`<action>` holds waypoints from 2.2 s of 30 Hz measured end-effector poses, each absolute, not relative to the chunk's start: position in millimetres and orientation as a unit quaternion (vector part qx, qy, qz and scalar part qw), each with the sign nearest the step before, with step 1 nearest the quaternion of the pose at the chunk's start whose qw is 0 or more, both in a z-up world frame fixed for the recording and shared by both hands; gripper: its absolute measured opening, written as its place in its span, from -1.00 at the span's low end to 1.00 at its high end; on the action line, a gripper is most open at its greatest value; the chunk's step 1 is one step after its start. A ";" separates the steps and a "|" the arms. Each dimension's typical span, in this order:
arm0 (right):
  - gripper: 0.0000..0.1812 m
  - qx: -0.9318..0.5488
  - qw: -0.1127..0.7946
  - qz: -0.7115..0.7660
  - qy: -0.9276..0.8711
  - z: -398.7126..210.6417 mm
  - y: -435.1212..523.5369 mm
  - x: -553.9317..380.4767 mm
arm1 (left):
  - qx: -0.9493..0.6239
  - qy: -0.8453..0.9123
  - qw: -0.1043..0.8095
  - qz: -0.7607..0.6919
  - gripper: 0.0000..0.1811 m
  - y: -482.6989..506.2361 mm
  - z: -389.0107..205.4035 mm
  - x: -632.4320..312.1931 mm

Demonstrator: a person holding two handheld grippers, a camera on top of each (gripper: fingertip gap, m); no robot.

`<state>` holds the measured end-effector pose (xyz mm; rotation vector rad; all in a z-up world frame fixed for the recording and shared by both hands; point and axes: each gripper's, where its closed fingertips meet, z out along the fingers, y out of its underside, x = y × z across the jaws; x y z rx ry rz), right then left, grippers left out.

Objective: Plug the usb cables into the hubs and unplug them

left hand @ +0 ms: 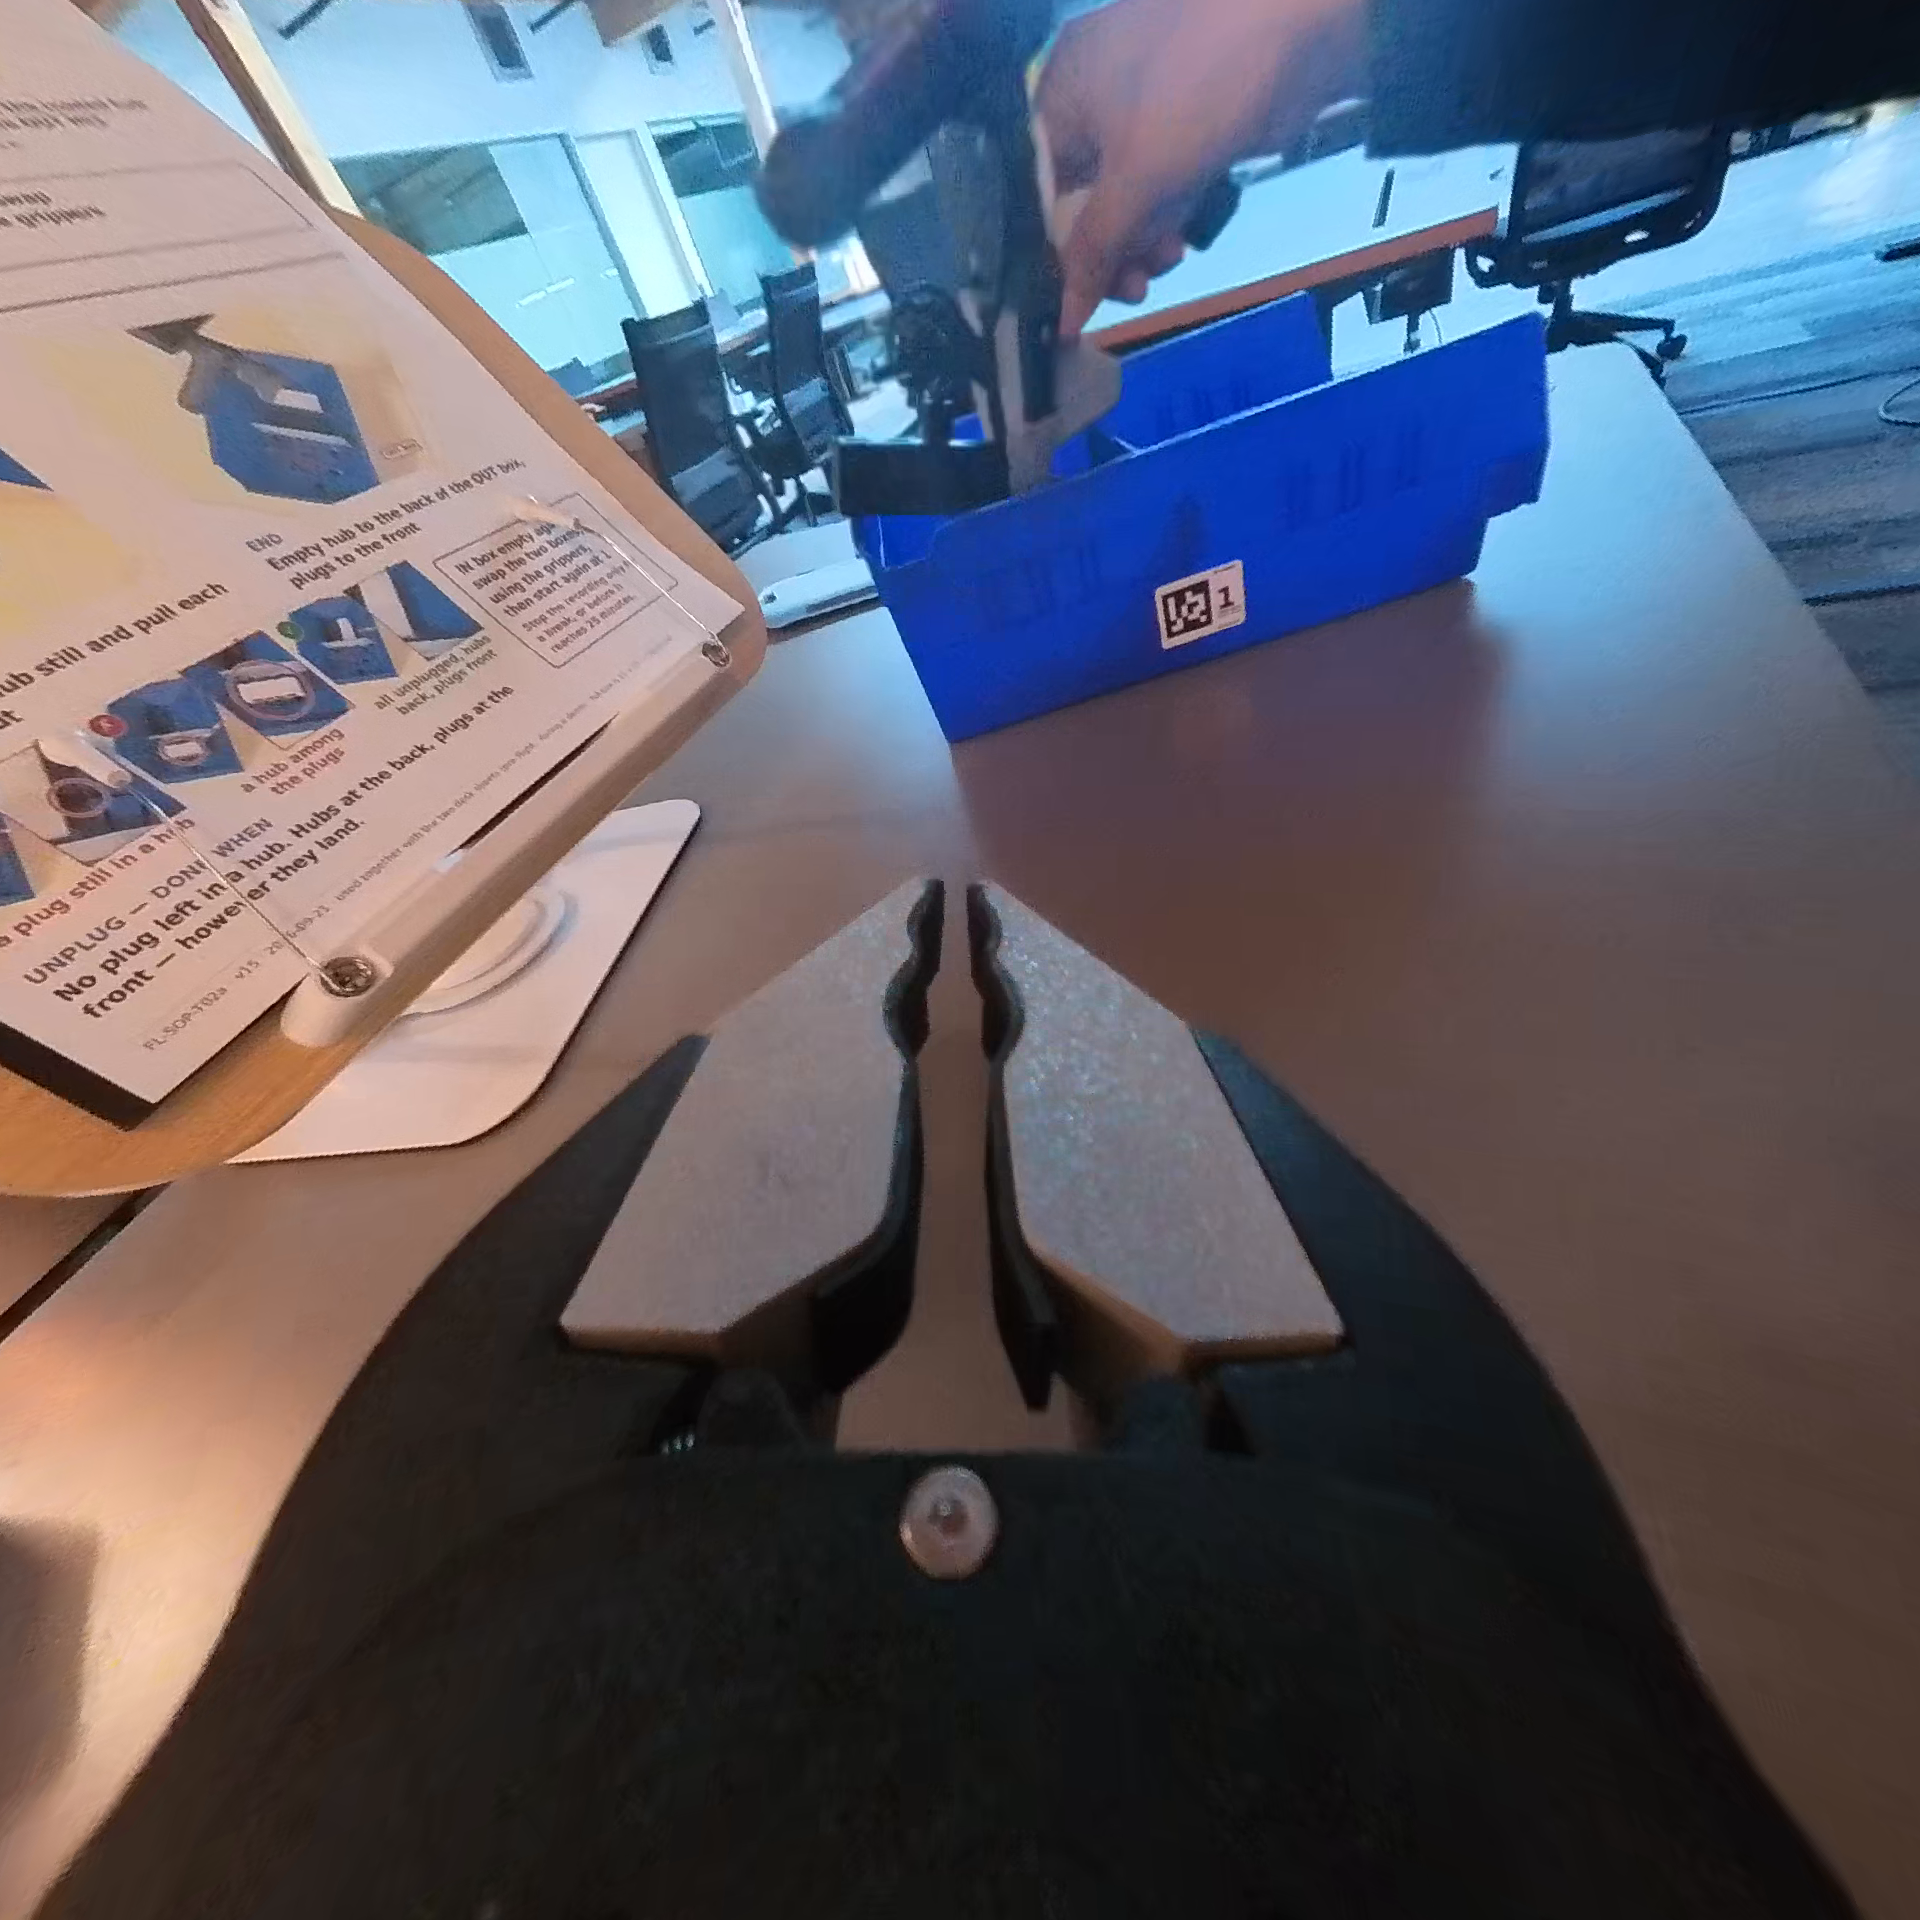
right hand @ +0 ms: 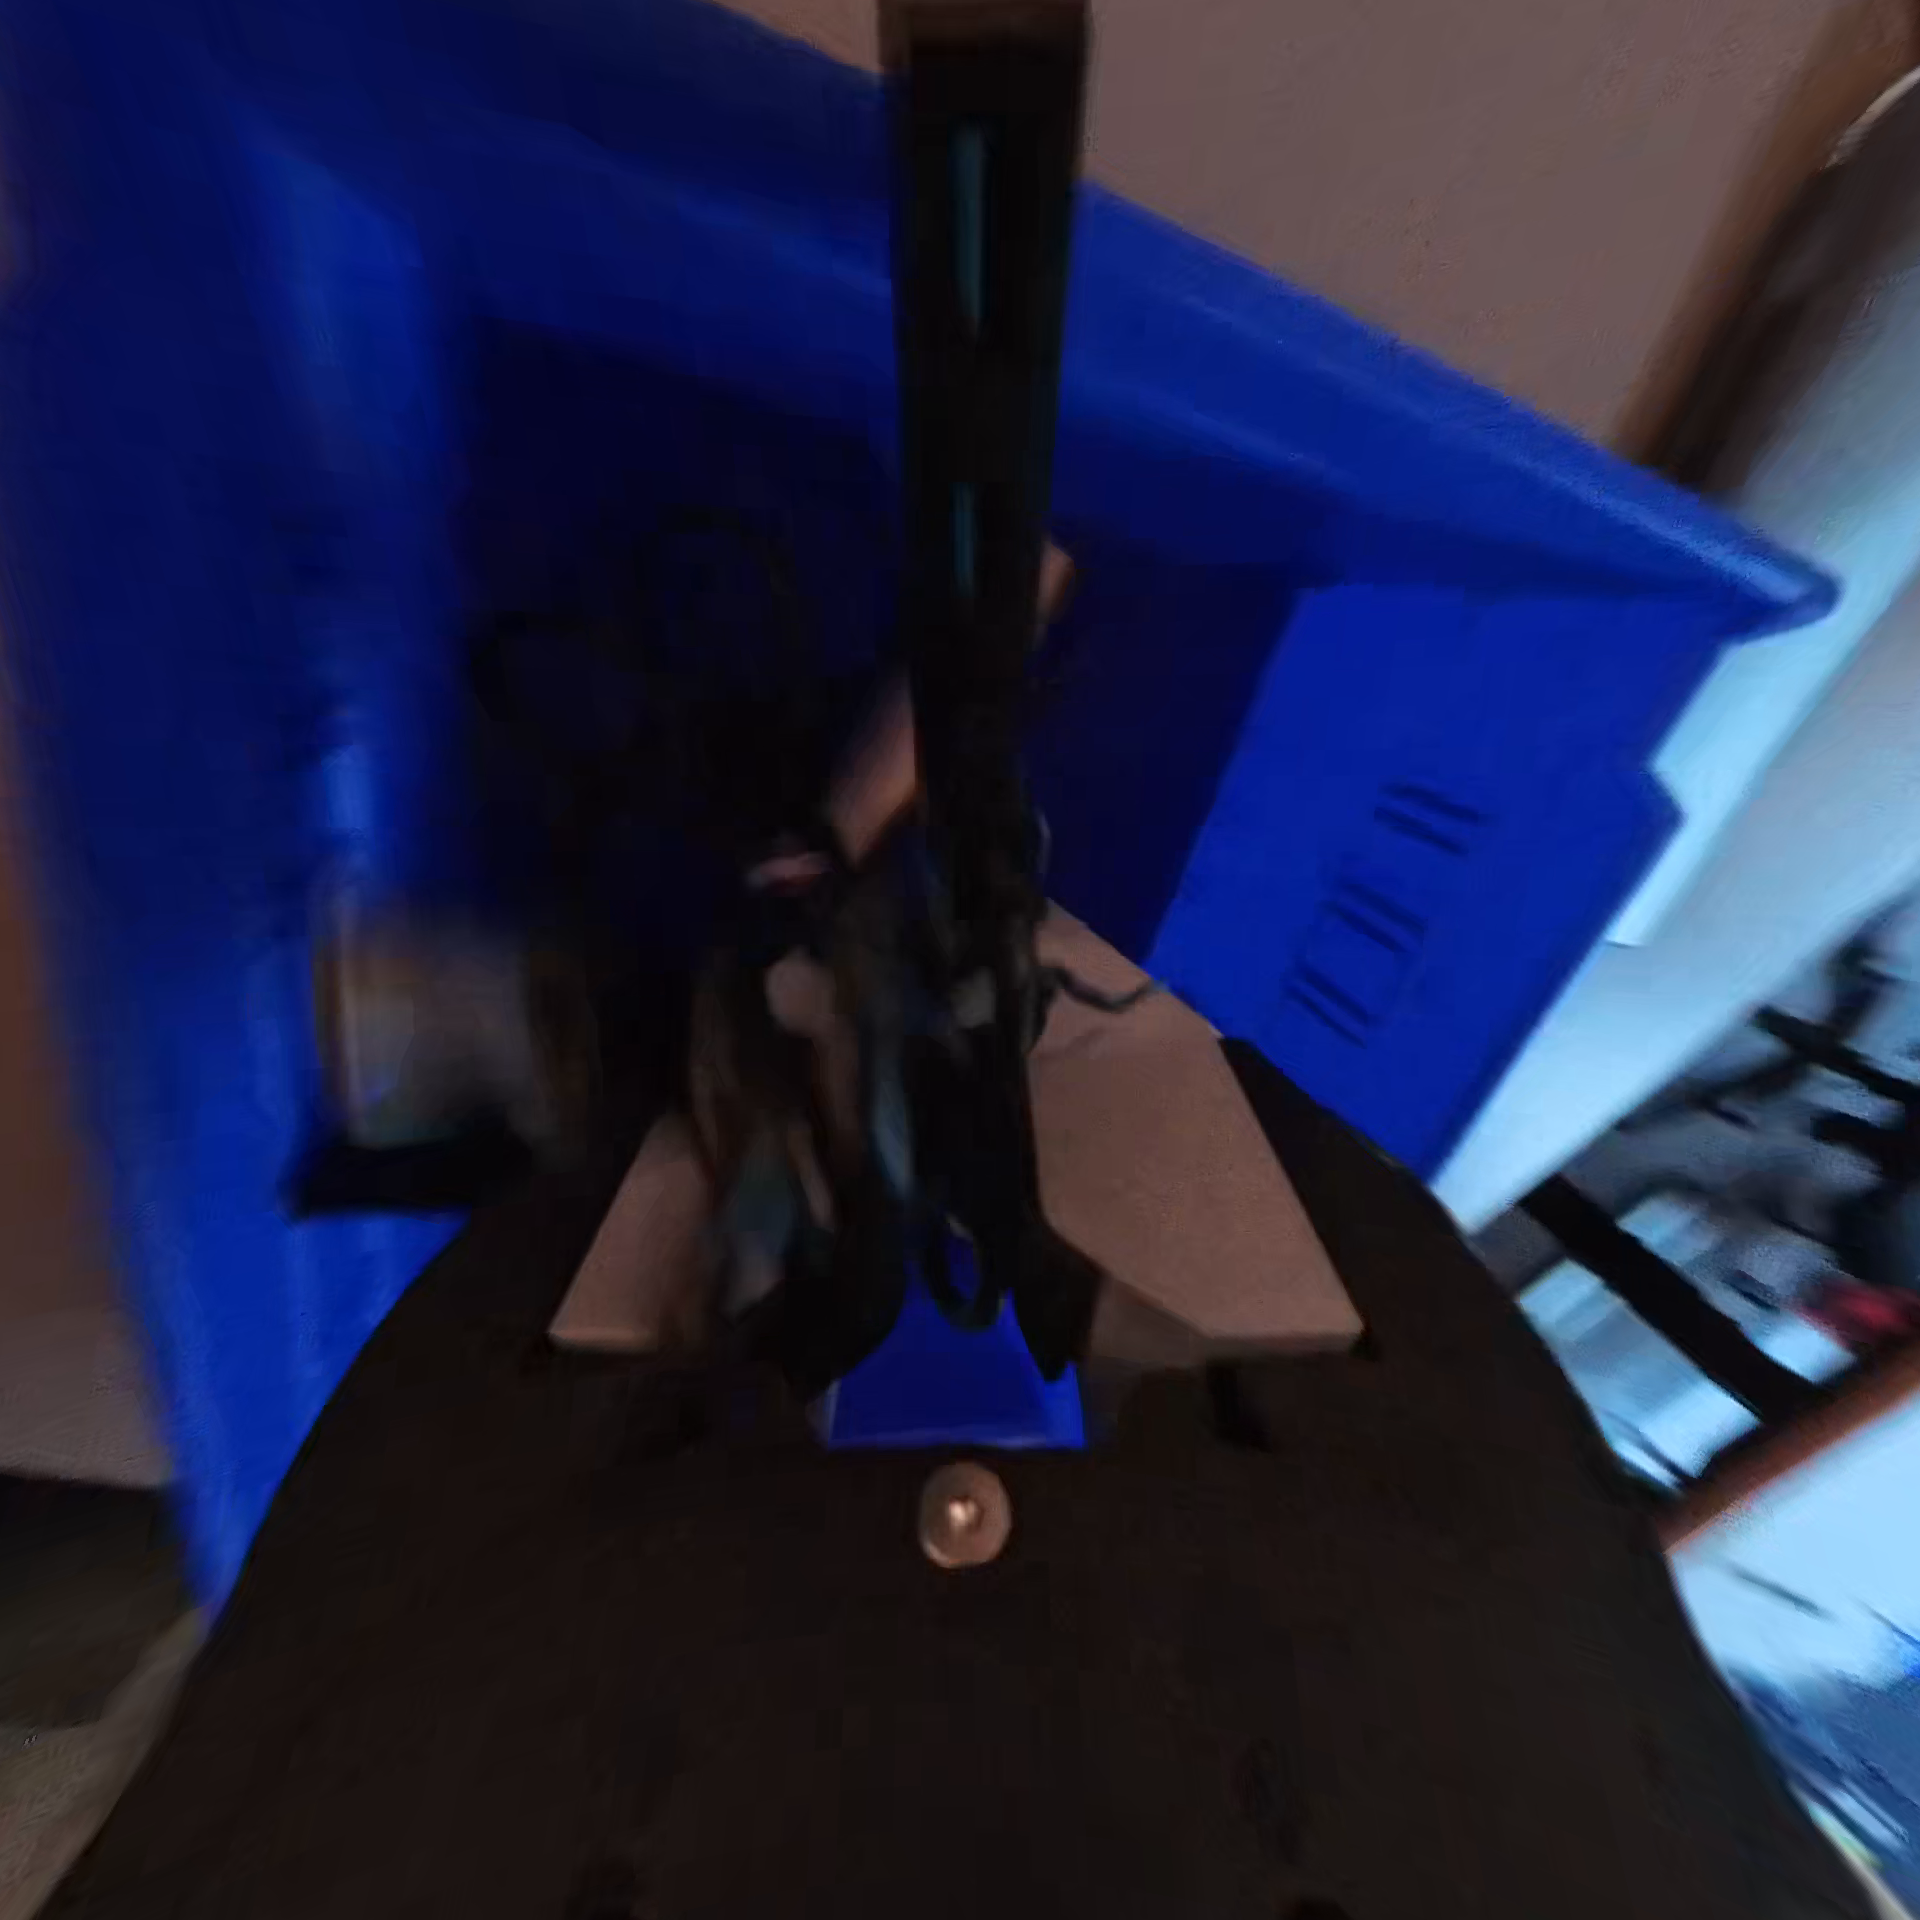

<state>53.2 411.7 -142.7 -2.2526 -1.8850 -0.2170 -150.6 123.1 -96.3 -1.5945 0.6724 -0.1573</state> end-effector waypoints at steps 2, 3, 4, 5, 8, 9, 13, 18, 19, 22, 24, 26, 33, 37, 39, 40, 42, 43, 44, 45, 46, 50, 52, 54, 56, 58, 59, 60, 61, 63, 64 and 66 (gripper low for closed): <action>1.00 -0.749 0.107 -0.127 -0.642 -149.4 423.5 49.9 | -0.705 0.301 0.638 -0.069 -0.98 124.2 -100.3 -148.2; 0.66 -0.755 0.104 -0.124 -0.636 -151.5 425.0 45.3 | -0.706 0.304 0.636 -0.067 -0.98 124.6 -102.1 -147.3; 0.29 -0.764 0.097 -0.115 -0.627 -155.1 425.3 41.7 | -0.708 0.307 0.632 -0.065 -0.98 125.1 -104.7 -147.0; -0.09 -0.772 0.080 -0.112 -0.620 -160.9 424.2 42.4 | -0.712 0.309 0.627 -0.064 -0.98 125.6 -107.9 -147.2; -0.88 -0.762 0.042 -0.140 -0.631 -179.7 423.5 55.3 | -0.721 0.312 0.616 -0.060 -0.98 126.9 -115.1 -148.5; -0.88 -0.754 0.051 -0.147 -0.639 -182.5 425.3 55.6 | -0.723 0.312 0.613 -0.058 -0.98 127.0 -116.3 -148.9; -0.84 -0.777 0.092 -0.138 -0.607 -178.6 431.2 52.1 | -0.721 0.314 0.615 -0.061 -0.98 126.0 -115.5 -148.2; -0.33 -0.806 0.138 0.019 -0.575 -129.6 408.0 26.2 | -0.736 0.279 0.602 -0.133 -0.68 127.1 -120.0 -143.8; -0.28 -0.806 0.154 0.044 -0.569 -115.2 404.7 23.2 | -0.742 0.270 0.598 -0.139 -0.61 128.9 -121.7 -145.4; -0.18 -0.799 0.210 0.077 -0.559 -75.4 398.6 24.0 | -0.746 0.249 0.600 -0.145 -0.44 132.8 -121.0 -150.6; 0.03 -0.791 0.237 0.088 -0.557 -55.7 390.0 31.2 | -0.741 0.244 0.607 -0.148 -0.45 131.8 -118.2 -151.9; 0.10 -0.788 0.263 0.095 -0.548 -40.6 382.2 41.6 | -0.736 0.247 0.612 -0.150 -0.44 128.8 -116.4 -150.6; 0.19 -0.787 0.341 0.098 -0.505 -3.5 355.3 106.9 | -0.737 0.245 0.613 -0.146 -0.09 117.1 -116.3 -139.5; 0.16 -0.766 0.381 0.120 -0.503 5.4 324.3 146.4 | -0.739 0.248 0.616 -0.115 -0.01 99.9 -117.8 -121.2; 0.14 -0.748 0.400 0.129 -0.515 6.8 303.5 163.4 | -0.733 0.238 0.626 -0.118 0.02 86.3 -113.6 -109.0; 0.15 -0.730 0.409 0.136 -0.530 6.4 290.1 169.9 | -0.733 0.227 0.628 -0.131 0.05 77.1 -110.4 -100.4; 0.14 -0.698 0.437 0.146 -0.549 2.9 266.4 180.2 | -0.735 0.221 0.619 -0.165 -0.01 50.6 -102.4 -75.0; 0.13 -0.689 0.444 0.148 -0.554 -2.2 256.2 184.9 | -0.739 0.218 0.615 -0.167 -0.01 38.2 -97.3 -65.2; 0.13 -0.686 0.442 0.148 -0.559 -10.2 246.8 190.1 | -0.742 0.217 0.611 -0.170 0.03 25.4 -90.4 -56.8; 0.15 -0.687 0.441 0.148 -0.558 -18.8 240.3 194.7 | -0.744 0.212 0.610 -0.169 0.03 13.4 -81.4 -51.9; 0.14 -0.692 0.442 0.150 -0.551 -26.6 236.8 198.2 | -0.751 0.194 0.611 -0.157 0.01 4.4 -72.7 -54.7; 0.13 -0.701 0.449 0.200 -0.517 -52.8 228.5 198.2 | -0.776 0.106 0.616 -0.081 0.11 -31.2 -46.2 -98.0; 0.13 -0.701 0.445 0.241 -0.503 -63.4 227.4 193.6 | -0.777 0.059 0.626 -0.027 0.11 -49.0 -39.8 -133.5; 0.14 -0.702 0.441 0.279 -0.484 -70.5 229.3 186.9 | -0.786 -0.003 0.618 0.026 0.13 -66.8 -45.4 -175.6; 0.14 -0.697 0.444 0.304 -0.474 -73.0 230.3 177.0 | -0.805 -0.056 0.589 0.054 0.23 -83.3 -62.9 -211.2; 0.10 -0.690 0.450 0.303 -0.480 -77.4 231.5 164.6 | -0.815 -0.096 0.567 0.063 0.25 -94.1 -80.2 -234.9; 0.10 -0.691 0.449 0.292 -0.486 -82.7 233.4 157.7 | -0.813 -0.111 0.568 0.064 0.24 -95.7 -85.4 -243.0; 0.10 -0.696 0.443 0.277 -0.492 -90.1 235.9 150.4 | -0.809 -0.121 0.572 0.060 0.23 -95.0 -90.0 -248.2; 0.11 -0.703 0.434 0.263 -0.499 -98.5 237.9 142.2 | -0.807 -0.128 0.574 0.053 0.23 -92.2 -95.0 -251.0; -0.04 -0.711 0.419 0.234 -0.513 -114.1 240.7 125.6 | -0.810 -0.138 0.569 0.047 0.17 -83.7 -107.2 -256.0; -0.40 -0.715 0.418 0.219 -0.516 -120.2 243.5 118.6 | -0.817 -0.140 0.557 0.052 0.12 -80.0 -116.1 -259.8; -0.90 -0.717 0.410 0.224 -0.518 -127.3 240.4 102.9 | -0.829 -0.133 0.537 0.083 0.00 -74.7 -128.9 -269.8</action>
